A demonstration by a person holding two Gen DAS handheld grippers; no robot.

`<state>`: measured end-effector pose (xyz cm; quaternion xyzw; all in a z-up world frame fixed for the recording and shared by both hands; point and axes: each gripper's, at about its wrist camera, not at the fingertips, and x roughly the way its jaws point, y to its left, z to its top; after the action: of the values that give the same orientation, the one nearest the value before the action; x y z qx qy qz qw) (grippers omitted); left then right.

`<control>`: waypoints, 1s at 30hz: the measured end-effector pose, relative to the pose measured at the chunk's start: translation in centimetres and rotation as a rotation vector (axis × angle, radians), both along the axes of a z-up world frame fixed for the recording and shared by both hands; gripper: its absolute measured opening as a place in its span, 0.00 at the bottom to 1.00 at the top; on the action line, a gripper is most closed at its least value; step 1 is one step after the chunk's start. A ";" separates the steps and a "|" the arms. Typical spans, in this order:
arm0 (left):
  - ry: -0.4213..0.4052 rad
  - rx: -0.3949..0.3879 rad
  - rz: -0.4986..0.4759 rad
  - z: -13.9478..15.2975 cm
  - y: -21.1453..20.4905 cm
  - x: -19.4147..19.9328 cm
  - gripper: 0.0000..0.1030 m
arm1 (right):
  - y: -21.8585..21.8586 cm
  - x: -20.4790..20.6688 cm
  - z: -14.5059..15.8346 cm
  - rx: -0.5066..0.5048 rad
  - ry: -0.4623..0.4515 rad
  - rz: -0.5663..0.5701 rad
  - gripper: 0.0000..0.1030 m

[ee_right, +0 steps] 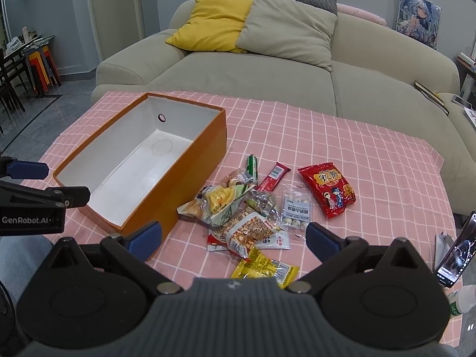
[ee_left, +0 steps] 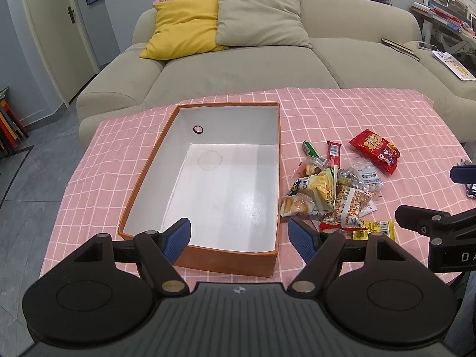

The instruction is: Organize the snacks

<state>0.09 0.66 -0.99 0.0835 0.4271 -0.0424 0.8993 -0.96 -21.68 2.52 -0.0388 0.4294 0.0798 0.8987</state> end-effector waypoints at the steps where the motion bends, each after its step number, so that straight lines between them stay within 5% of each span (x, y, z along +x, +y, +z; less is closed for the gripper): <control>1: 0.000 0.000 0.000 0.0 0.0 0.0 0.85 | 0.0 0.0 0.0 0.000 0.000 0.000 0.96; 30: 0.002 0.004 -0.003 -0.1 0.0 -0.2 0.85 | 0.1 0.0 -0.1 0.000 0.002 0.001 0.96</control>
<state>-0.08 0.66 -1.11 0.0857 0.4279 -0.0429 0.8987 -0.94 -21.54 2.47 -0.0390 0.4304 0.0803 0.8982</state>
